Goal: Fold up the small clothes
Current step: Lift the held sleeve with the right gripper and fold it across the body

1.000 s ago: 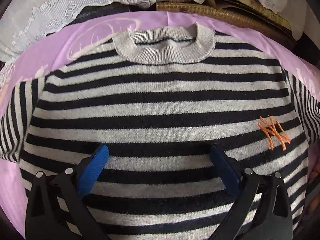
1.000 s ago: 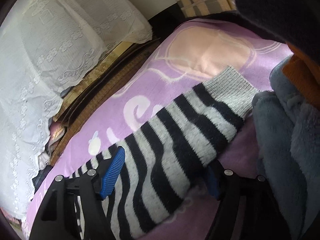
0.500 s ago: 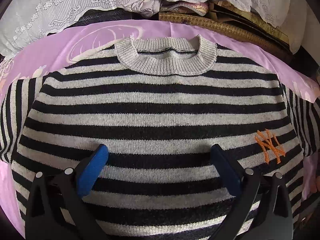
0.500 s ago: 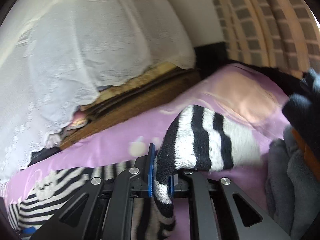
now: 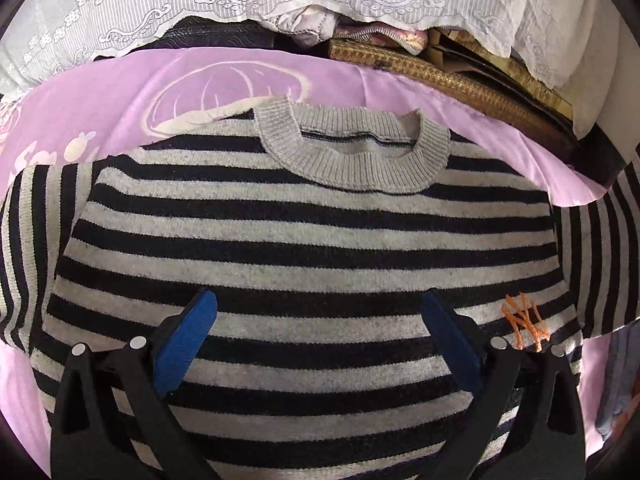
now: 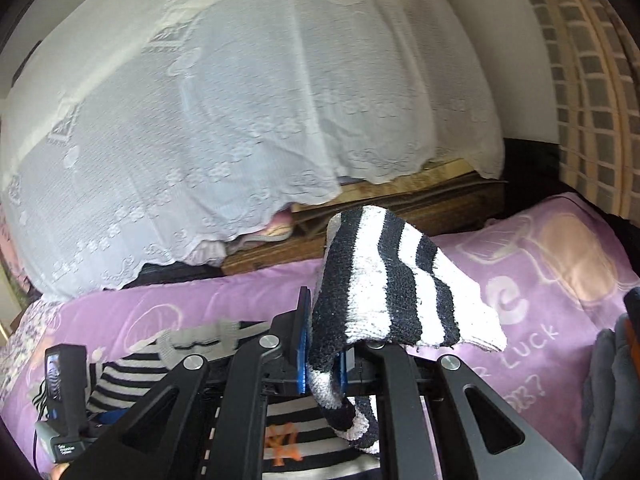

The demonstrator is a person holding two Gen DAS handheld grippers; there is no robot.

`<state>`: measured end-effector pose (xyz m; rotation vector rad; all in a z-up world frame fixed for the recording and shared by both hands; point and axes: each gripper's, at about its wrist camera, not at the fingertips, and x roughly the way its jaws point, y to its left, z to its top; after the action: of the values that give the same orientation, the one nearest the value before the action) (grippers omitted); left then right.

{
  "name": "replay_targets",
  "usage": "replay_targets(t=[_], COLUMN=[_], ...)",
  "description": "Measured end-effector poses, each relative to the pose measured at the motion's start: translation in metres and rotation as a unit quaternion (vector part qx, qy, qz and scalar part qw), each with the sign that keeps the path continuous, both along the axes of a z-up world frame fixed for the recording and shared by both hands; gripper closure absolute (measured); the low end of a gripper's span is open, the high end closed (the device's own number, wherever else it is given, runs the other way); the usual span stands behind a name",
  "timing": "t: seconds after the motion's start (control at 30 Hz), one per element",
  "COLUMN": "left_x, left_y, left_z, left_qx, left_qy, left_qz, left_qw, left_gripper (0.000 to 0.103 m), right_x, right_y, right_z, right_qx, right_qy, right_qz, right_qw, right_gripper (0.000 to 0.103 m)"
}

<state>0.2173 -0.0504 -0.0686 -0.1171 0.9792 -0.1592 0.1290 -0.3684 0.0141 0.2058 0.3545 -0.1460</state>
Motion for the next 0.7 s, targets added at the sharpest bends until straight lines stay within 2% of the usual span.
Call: replay_targets(t=[0.33, 0.53, 0.63, 0.67, 0.7], left_x=[0.010, 0.018, 0.020, 0.020, 0.020], left_y=[0.035, 0.075, 0.094, 0.099, 0.104], left_z=[0.006, 0.004, 0.005, 0.005, 0.006], left_qx=[0.009, -0.006, -0.020, -0.024, -0.031], left_qy=[0.006, 0.025, 0.027, 0.027, 0.027], left_qz=[0.031, 0.079, 0.101, 0.104, 0.105], left_qw=[0.9994, 0.9965, 0.9943, 0.9939, 0.9936], left_gripper=[0.004, 0.004, 0.004, 0.004, 0.004], right_x=[0.022, 0.043, 0.057, 0.061, 0.064], right_y=[0.090, 0.139, 0.165, 0.171, 0.179], right_z=[-0.008, -0.038, -0.063, -0.072, -0.081], right_qx=[-0.045, -0.069, -0.092, -0.093, -0.096], right_qy=[0.033, 0.095, 0.144, 0.163, 0.184], right_qz=[0.063, 0.106, 0.136, 0.150, 0.166], right_qw=[0.996, 0.987, 0.976, 0.971, 0.964], right_gripper=[0.091, 0.090, 0.086, 0.079, 0.067])
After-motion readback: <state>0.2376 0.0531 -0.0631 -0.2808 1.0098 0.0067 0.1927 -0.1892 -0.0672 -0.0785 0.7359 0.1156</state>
